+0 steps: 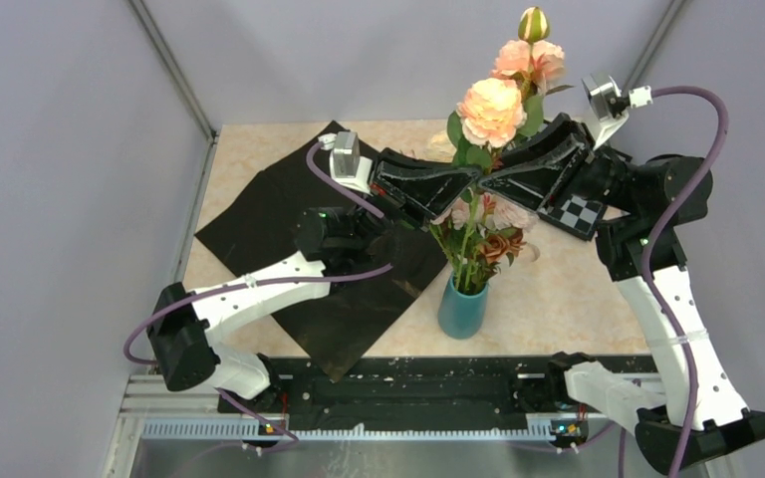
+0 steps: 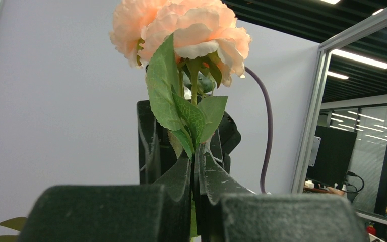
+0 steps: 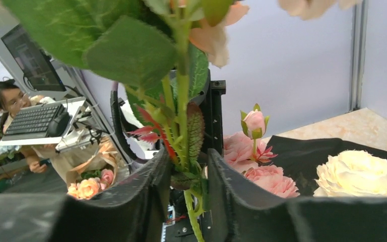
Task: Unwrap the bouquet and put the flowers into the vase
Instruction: Pick up the fake flower from the wrapping paper.
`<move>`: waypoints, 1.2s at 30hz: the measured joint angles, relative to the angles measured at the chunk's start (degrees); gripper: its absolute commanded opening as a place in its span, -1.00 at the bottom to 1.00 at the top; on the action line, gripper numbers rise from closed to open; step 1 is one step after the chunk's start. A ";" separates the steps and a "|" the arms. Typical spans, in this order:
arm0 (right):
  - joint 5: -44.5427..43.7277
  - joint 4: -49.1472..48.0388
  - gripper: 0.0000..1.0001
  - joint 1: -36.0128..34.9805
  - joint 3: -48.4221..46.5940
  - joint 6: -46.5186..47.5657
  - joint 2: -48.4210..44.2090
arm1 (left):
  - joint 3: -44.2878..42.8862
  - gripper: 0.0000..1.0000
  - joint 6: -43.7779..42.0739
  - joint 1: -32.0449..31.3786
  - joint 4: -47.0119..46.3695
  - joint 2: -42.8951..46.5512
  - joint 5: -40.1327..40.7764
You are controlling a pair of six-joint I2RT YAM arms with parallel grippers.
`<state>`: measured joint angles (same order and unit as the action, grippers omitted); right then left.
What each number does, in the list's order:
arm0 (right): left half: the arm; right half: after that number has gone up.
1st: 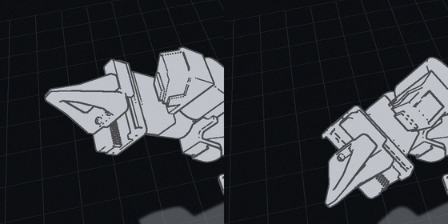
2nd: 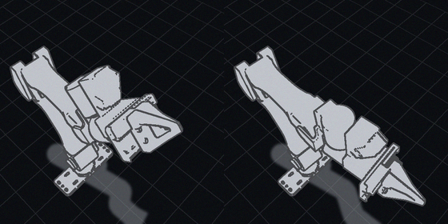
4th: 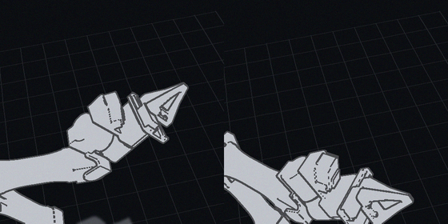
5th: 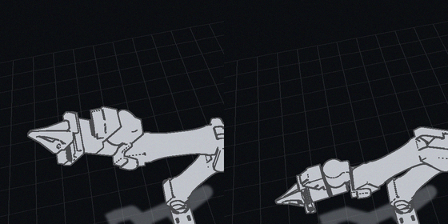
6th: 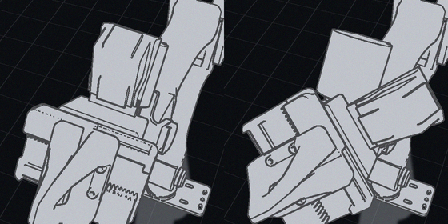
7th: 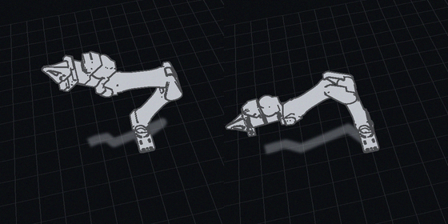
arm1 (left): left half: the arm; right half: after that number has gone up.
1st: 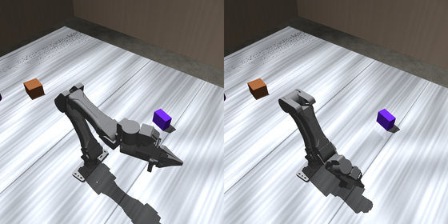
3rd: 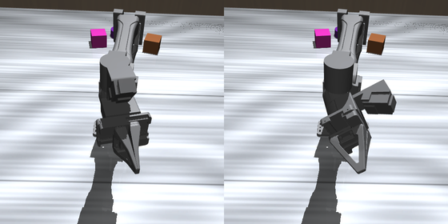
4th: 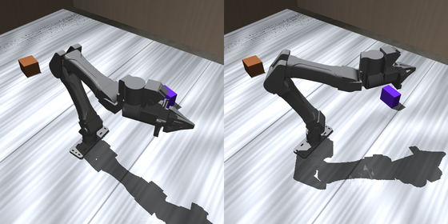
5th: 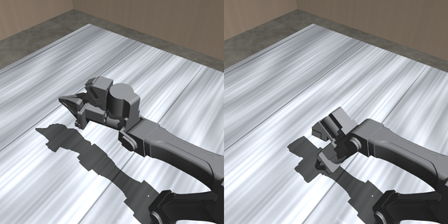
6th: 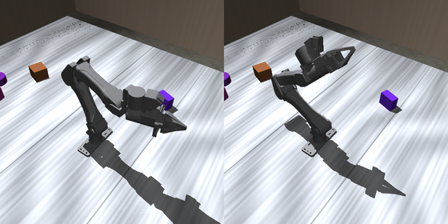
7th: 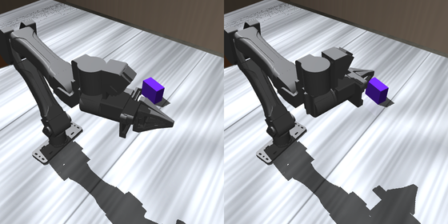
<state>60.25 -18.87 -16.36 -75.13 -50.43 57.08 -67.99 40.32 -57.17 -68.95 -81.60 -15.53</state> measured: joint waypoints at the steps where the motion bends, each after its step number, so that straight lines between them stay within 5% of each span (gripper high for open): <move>1: 0.17 0.00 -0.59 -0.07 -0.07 0.24 -0.02 | 0.00 -1.00 -0.07 0.02 0.11 -0.09 0.02; 5: 1.14 0.48 -1.00 -0.13 -1.01 1.88 -0.02 | 0.00 -1.00 -0.22 0.11 0.33 -0.17 0.04; 8: 1.75 2.95 -1.00 -0.13 -2.49 4.31 0.04 | 0.00 -0.99 -0.24 0.11 0.00 -0.15 -0.20; 13: 3.04 5.05 -1.00 -0.13 -3.02 9.07 0.02 | 0.00 -0.48 -1.03 0.66 1.33 0.26 -2.01; 25: 8.94 3.15 -1.00 -0.17 -1.79 13.60 -0.17 | 1.51 0.14 -2.80 1.73 11.02 4.28 -4.68; 36: 9.09 -0.02 -1.00 -0.31 6.25 13.46 -2.75 | 4.59 0.97 -8.17 3.30 25.40 10.56 -9.16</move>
<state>69.34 -18.90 -16.67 -68.88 -36.97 54.33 -63.40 32.14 -53.87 -43.55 -71.05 -24.69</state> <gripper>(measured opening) 0.034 0.930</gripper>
